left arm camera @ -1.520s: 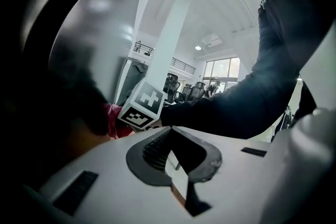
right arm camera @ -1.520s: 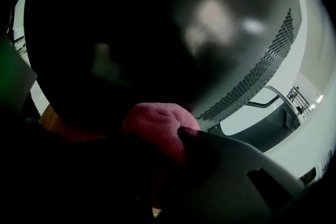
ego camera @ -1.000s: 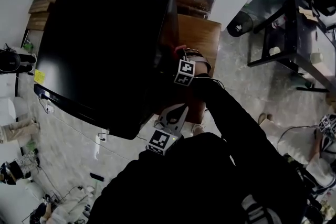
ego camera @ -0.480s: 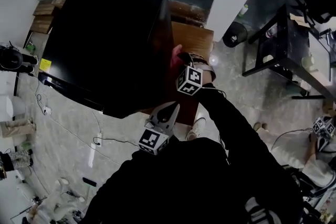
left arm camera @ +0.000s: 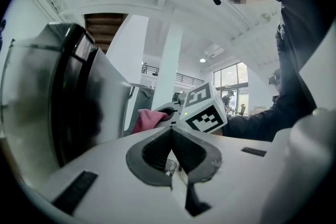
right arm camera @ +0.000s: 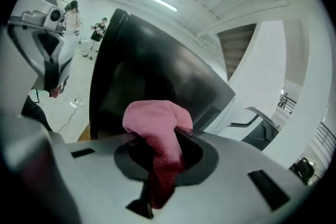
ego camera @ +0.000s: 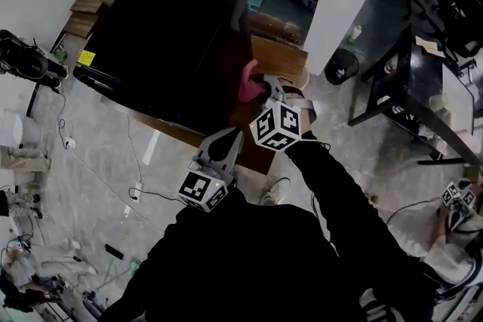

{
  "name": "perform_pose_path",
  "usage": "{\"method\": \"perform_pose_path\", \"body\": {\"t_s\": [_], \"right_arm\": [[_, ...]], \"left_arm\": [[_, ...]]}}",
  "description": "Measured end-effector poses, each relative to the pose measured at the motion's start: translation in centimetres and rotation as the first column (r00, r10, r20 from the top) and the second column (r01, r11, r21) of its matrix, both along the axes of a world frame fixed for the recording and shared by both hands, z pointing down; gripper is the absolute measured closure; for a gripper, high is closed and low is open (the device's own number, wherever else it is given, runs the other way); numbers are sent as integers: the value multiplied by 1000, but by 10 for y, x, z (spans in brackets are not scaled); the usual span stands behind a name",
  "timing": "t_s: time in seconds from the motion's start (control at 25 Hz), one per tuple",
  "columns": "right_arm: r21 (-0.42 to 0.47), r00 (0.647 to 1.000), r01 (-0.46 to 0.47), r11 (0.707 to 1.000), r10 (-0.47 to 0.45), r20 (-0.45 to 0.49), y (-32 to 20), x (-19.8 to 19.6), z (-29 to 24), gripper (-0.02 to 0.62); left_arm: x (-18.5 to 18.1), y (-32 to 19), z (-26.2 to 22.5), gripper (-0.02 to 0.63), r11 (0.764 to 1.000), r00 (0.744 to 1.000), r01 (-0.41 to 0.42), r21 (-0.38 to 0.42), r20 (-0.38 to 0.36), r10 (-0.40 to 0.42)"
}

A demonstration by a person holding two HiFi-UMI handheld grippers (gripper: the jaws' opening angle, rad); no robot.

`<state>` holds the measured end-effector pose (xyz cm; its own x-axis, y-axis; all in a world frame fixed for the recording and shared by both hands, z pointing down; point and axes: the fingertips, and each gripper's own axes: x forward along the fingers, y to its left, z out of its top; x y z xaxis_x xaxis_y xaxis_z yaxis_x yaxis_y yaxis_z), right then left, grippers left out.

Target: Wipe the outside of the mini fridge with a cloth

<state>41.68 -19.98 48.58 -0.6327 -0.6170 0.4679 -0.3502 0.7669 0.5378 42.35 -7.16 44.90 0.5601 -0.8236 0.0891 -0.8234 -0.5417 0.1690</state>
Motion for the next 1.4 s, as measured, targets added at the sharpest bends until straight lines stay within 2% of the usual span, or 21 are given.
{"method": "perform_pose_path", "body": {"t_s": [0.24,0.52,0.76,1.08,1.4], "right_arm": [[59,999,40,997,-40,7,22,-21,-50,535],[81,999,35,996,-33,-30,45,-63,-70,535],[85,996,-1,996,8,-90,52,-96,-61,535],[124,980,-64,990,86,-179,45,-96,-42,537],[88,962,-87,992,107,-252,47,-100,8,537]], "left_arm": [[-14,13,-31,600,999,999,30,43,12,-31],[-34,38,-30,600,998,999,-46,44,13,45],[-62,50,-18,600,994,994,-108,31,5,108],[-81,48,1,600,985,985,-174,14,-16,174],[-86,51,34,600,973,974,-228,-36,-14,227]]}}
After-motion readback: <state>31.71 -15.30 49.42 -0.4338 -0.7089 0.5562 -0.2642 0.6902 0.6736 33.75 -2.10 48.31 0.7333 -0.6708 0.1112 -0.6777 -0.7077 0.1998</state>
